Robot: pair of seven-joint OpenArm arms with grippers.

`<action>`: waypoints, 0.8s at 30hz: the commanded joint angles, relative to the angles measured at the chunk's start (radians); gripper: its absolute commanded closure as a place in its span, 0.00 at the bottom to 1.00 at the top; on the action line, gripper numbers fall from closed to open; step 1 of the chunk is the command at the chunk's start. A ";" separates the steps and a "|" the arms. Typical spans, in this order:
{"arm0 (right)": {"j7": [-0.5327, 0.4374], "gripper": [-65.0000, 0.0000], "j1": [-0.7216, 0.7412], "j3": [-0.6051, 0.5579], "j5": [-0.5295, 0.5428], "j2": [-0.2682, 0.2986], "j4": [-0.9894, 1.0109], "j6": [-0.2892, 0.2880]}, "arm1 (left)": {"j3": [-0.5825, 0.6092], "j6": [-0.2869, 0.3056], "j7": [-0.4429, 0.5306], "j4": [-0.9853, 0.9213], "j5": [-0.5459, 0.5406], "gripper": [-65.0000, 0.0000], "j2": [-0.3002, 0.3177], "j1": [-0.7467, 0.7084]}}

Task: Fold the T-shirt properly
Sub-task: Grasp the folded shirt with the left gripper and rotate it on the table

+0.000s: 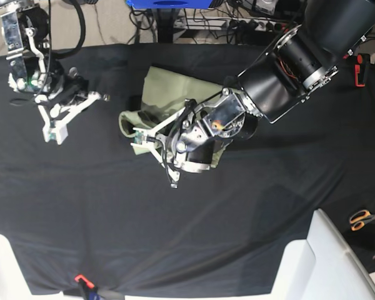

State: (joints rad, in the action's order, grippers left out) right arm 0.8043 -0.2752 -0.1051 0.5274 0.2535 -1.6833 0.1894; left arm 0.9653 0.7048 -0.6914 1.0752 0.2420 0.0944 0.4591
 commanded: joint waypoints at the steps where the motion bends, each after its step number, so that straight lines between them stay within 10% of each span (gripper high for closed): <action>1: -0.016 1.00 0.007 0.023 0.000 0.002 -0.013 -0.001 | 0.001 -0.007 0.000 -0.013 0.004 1.00 -0.003 0.016; 24: -0.015 1.00 0.012 0.057 0.000 -0.004 -0.015 -0.003 | -0.133 -0.007 -0.086 -0.026 0.009 1.00 0.003 -0.016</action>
State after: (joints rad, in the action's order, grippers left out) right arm 0.8009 -0.2745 -0.0505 0.5236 0.2432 -1.6817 0.1902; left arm 0.8341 0.7036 -0.7444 1.0515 0.2218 0.0944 0.4389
